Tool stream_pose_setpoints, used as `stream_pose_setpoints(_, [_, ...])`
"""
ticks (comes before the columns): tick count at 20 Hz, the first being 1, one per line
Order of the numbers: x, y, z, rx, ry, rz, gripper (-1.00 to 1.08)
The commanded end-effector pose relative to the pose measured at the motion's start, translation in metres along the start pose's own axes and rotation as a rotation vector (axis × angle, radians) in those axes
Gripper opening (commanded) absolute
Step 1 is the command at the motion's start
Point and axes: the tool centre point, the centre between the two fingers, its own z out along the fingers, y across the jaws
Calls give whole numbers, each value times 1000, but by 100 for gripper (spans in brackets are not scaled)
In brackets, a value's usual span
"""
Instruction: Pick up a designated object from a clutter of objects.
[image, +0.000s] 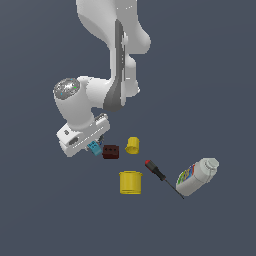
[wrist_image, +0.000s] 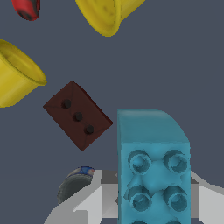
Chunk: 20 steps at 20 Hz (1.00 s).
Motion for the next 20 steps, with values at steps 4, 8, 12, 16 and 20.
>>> stream_pose_setpoints(4, [31,-26,-57,-2,0,0,-100])
stream_pose_setpoints(8, [54,-45,-99,-3,-1,0,-100])
stream_pose_setpoints(12, [78,-64,-141,-3,-2,0,-100])
stream_pose_setpoints(16, [101,-82,-182,-3,-2,0,-100])
stream_pose_setpoints(20, [123,-98,-219,-3,-1,0,-100])
